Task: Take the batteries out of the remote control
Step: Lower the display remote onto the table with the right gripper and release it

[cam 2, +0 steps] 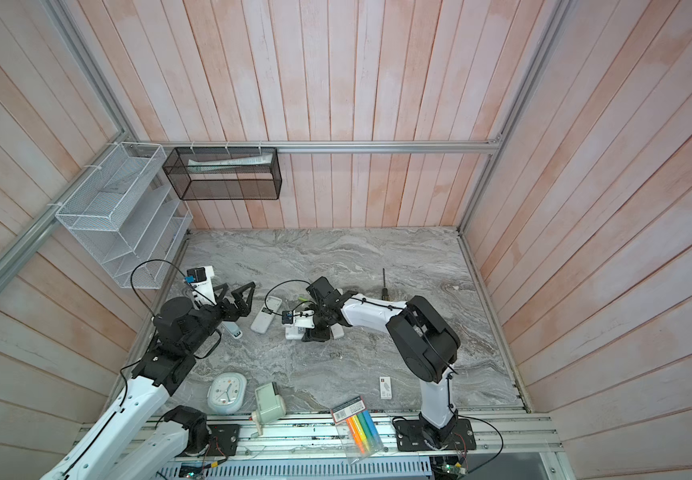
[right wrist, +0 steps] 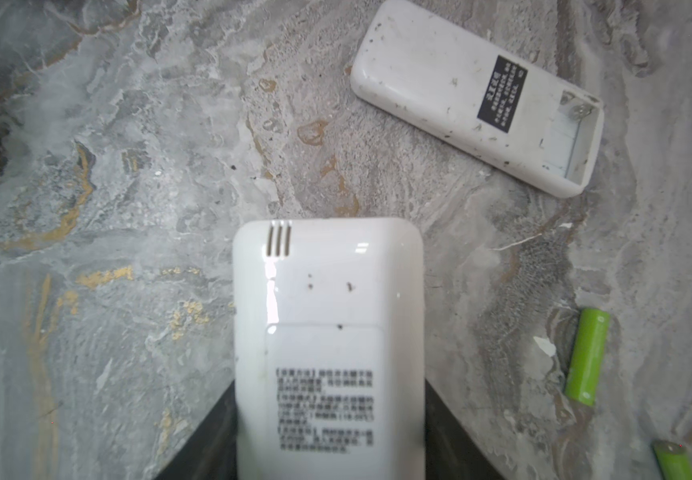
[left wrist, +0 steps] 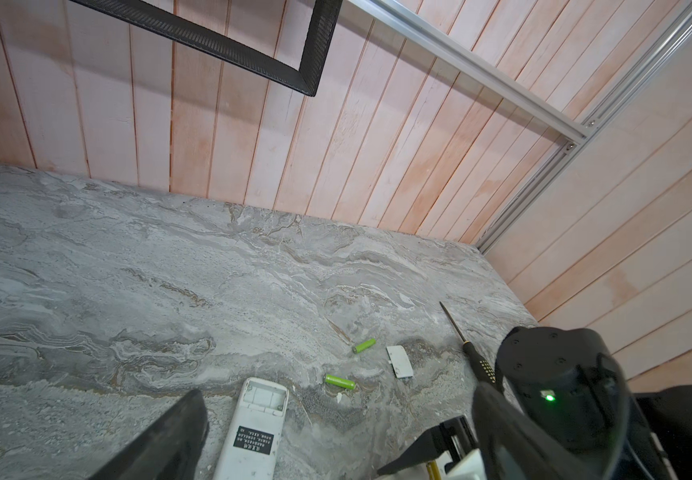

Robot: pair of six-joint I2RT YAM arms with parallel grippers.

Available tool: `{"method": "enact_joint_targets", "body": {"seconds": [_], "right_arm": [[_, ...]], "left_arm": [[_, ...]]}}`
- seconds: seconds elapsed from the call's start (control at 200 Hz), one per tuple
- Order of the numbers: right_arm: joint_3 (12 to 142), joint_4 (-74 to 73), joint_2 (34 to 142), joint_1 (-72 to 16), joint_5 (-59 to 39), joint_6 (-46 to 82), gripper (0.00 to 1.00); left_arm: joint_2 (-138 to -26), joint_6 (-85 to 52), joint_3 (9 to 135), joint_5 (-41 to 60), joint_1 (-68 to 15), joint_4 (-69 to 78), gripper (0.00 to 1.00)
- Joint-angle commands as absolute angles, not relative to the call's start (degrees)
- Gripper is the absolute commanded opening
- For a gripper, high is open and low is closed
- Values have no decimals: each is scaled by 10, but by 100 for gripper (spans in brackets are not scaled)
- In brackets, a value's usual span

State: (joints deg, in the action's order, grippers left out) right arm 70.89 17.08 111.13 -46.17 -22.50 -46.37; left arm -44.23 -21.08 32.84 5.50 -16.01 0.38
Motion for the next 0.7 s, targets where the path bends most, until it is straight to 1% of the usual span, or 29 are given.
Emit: {"method": "enact_joint_targets", "body": {"seconds": [0.0, 0.23, 0.695], "right_arm": [[744, 225, 1134, -458, -238, -485, 44], [773, 243, 1169, -454, -242, -496, 48], [789, 265, 1209, -454, -237, -520, 60]], "left_arm": [[-446, -208, 333, 57, -157, -3, 100], [-451, -195, 328, 74, -157, 2, 100], [-465, -176, 335, 75, -157, -13, 100]]}}
